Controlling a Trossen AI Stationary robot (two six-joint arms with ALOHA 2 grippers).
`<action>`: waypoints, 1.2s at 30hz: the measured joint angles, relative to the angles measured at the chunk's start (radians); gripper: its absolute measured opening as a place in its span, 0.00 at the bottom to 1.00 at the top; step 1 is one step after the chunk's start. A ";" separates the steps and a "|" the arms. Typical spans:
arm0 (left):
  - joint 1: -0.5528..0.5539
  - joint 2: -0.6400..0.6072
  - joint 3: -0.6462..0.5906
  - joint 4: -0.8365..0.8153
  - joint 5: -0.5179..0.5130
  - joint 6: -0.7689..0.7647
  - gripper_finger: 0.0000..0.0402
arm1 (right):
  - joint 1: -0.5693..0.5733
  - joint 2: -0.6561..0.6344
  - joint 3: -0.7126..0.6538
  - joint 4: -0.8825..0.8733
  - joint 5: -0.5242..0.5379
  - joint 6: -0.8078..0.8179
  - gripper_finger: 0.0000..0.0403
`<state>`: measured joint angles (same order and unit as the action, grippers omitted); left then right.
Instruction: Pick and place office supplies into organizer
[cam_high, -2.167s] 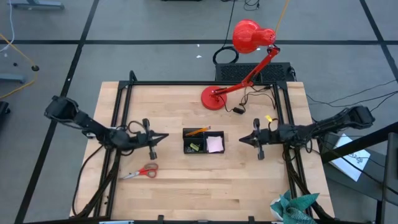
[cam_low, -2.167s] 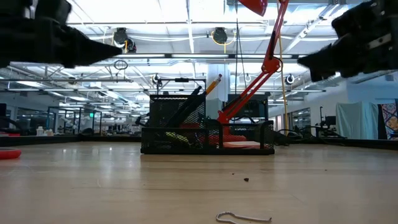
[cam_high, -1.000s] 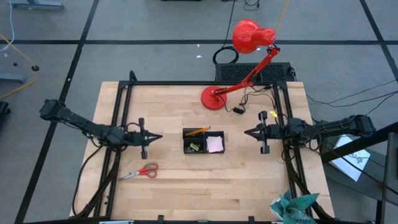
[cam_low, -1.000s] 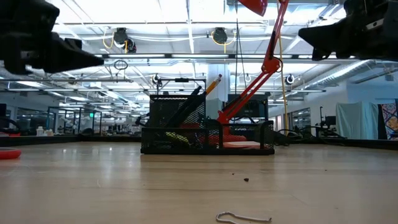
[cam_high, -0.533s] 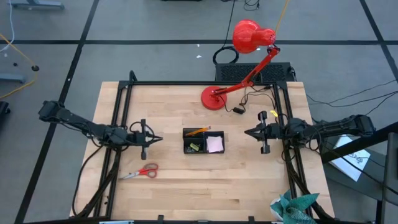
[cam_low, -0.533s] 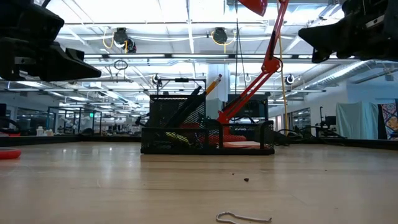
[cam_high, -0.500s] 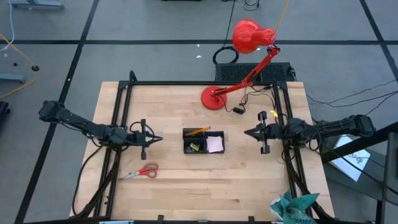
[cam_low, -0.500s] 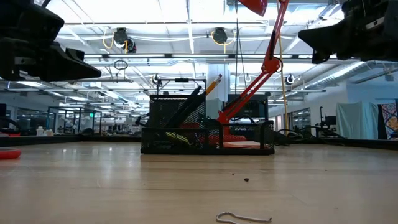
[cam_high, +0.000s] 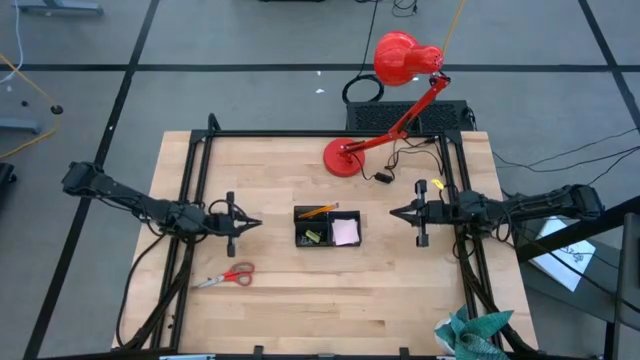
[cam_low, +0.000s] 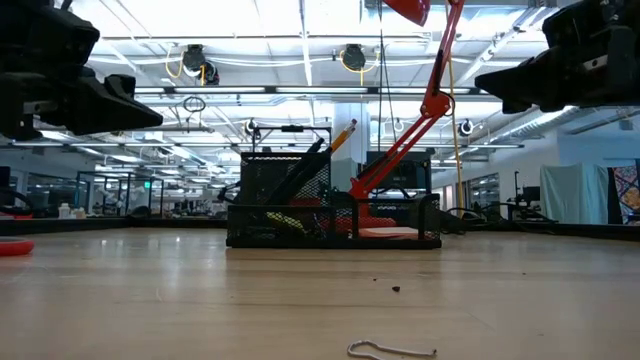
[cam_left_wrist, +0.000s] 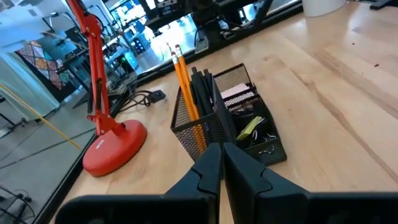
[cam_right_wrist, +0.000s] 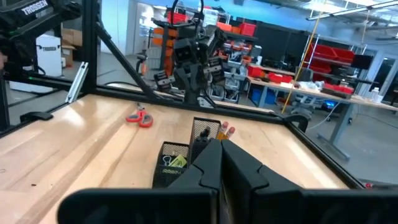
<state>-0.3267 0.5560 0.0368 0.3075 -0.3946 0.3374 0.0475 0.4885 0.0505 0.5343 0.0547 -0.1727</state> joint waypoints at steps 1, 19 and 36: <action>0.000 0.000 0.000 0.004 0.000 -0.003 0.06 | 0.000 0.000 0.000 0.000 0.000 0.002 0.00; 0.000 0.000 0.000 -0.025 0.018 -0.306 0.06 | 0.000 0.000 0.000 0.026 0.001 0.003 0.00; -0.228 0.149 0.328 -0.444 0.051 -0.442 0.06 | 0.000 0.000 0.000 0.022 0.129 0.034 0.00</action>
<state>-0.5543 0.7046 0.3648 -0.1361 -0.3437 -0.1044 0.0475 0.4885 0.0505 0.5560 0.1837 -0.1383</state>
